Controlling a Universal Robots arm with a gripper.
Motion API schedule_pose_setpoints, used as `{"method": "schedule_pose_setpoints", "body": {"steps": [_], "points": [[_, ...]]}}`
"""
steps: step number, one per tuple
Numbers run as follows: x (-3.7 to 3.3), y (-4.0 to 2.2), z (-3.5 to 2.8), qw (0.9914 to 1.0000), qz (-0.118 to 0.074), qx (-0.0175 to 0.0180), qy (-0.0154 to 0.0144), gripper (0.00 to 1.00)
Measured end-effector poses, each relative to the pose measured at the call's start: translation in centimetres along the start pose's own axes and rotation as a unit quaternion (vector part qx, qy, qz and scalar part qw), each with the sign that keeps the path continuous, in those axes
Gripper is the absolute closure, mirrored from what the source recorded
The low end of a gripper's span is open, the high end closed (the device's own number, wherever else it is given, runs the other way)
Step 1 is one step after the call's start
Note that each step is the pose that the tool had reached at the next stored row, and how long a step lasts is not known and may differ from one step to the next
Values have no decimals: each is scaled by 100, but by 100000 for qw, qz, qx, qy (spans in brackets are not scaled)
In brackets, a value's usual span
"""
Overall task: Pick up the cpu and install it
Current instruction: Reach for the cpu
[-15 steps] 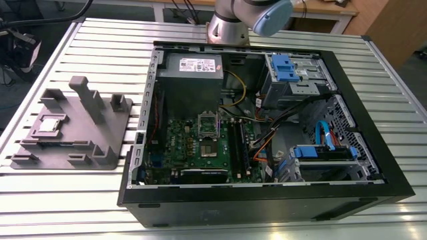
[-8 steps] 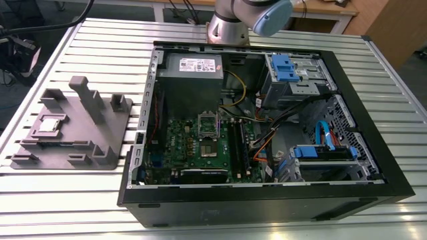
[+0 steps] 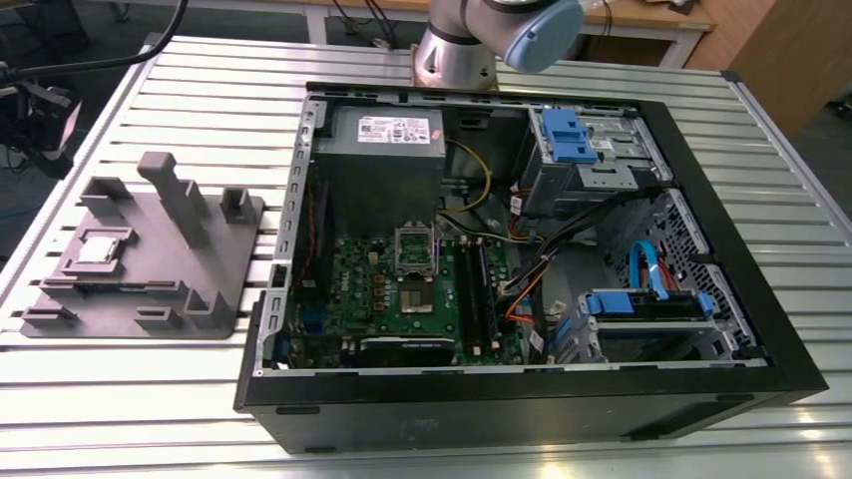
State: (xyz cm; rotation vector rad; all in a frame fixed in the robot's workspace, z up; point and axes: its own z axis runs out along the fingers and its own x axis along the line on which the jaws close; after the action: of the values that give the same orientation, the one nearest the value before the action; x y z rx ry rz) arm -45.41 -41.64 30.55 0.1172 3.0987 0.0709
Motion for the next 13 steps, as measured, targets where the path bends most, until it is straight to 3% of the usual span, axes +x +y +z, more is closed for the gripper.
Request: {"method": "schedule_pose_setpoints", "body": {"steps": [13], "points": [[25,-6,67,100000,-1,0,6,89]]}}
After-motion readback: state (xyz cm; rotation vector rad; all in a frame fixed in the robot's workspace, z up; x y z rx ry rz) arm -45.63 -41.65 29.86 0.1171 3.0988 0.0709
